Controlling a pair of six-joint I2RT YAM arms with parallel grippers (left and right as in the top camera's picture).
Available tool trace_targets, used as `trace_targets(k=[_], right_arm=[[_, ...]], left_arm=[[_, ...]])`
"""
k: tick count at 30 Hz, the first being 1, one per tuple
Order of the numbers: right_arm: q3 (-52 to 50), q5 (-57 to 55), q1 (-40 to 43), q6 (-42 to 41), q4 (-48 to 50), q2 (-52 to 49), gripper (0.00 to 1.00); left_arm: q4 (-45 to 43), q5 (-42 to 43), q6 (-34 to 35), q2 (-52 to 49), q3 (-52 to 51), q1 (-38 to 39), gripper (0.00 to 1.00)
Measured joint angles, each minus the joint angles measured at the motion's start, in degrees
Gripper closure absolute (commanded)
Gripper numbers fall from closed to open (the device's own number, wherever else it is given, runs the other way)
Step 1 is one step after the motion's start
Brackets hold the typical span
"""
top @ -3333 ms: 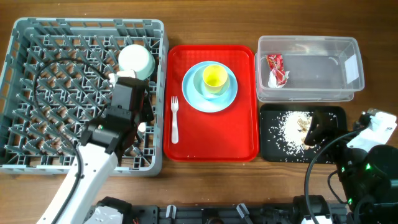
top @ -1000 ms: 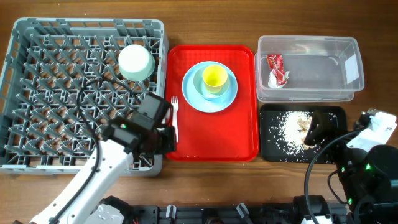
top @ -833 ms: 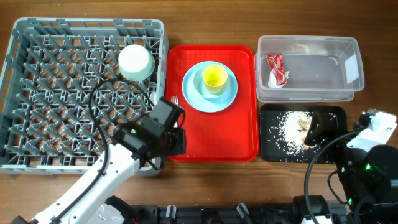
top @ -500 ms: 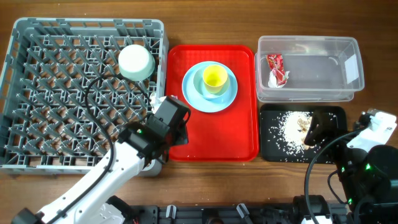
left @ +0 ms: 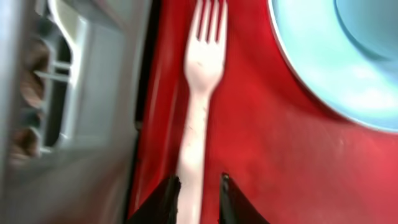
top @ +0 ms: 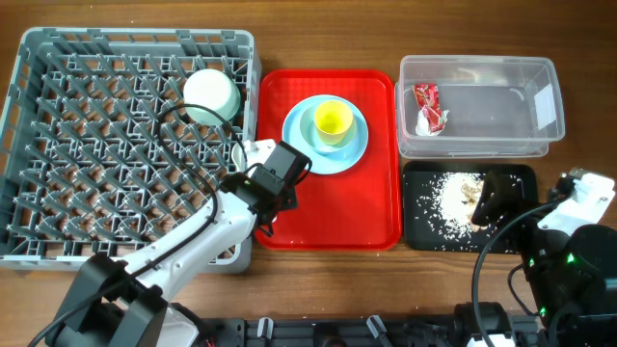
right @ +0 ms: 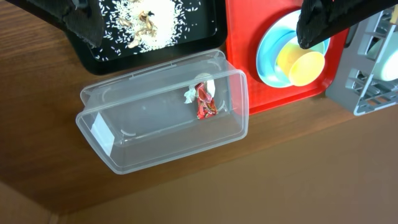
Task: Sort waste into correct bins and load items into the dishwasher rack
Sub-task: 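Move the left gripper back to the white fork on the tray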
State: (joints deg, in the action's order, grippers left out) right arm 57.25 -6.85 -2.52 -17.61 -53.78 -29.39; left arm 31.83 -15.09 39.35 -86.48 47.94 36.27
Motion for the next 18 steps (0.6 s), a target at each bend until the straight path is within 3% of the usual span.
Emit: trace_targets(k=[18], right_arm=[[0.0,0.0,0.0,0.0,0.0,-0.02,0.0]], left_arm=[[-3.39,-3.1,0.0,0.0,0.0,0.0,0.8]])
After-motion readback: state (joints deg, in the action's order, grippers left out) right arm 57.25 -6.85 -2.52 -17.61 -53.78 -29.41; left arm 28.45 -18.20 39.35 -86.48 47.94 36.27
